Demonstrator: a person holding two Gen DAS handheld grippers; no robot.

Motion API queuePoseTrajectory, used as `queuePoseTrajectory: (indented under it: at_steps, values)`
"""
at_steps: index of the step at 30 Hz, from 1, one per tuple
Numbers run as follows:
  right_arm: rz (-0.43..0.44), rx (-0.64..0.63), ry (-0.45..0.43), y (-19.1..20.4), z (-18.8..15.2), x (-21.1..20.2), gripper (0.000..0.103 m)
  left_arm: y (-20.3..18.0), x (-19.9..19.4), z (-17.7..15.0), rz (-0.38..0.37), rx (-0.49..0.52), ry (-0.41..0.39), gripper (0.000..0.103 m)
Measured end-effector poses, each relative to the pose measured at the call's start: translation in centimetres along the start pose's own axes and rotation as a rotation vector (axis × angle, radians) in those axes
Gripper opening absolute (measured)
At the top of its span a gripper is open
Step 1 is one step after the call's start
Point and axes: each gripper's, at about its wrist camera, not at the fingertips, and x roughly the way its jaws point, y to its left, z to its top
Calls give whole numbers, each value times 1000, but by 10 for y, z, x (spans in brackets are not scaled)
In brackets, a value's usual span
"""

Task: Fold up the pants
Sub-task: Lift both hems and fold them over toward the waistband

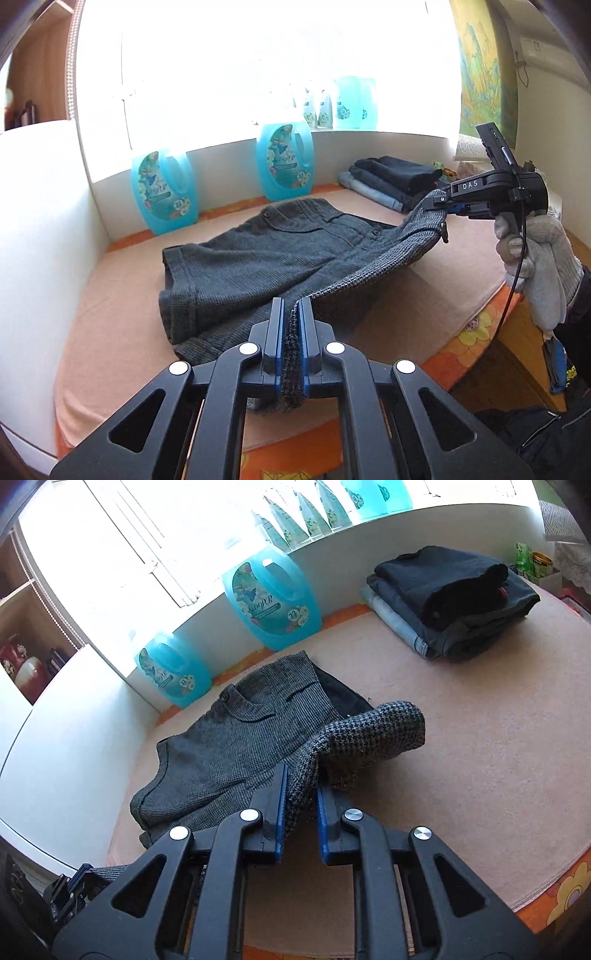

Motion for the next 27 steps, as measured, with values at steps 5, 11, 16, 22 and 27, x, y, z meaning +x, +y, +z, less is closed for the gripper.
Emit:
queuePoseTrajectory:
  at_steps: [5,11,16,22,27]
  values:
    - [1,-57,-10,28,20,21,14,32,14,16,32,-56,-30,1]
    - [-37,-100,33,39,24,53,14,62,37,13,-1,-143,27,1]
    - [-72,-89,49,28,23,65,14,44,37,-3,-57,-98,101,1]
    - [-111,-108,62,26,23,75,13,0,36,-26,-176,-53,227,15]
    - [-129,-133,66,34,23,82,13,-44,31,-37,-242,7,262,31]
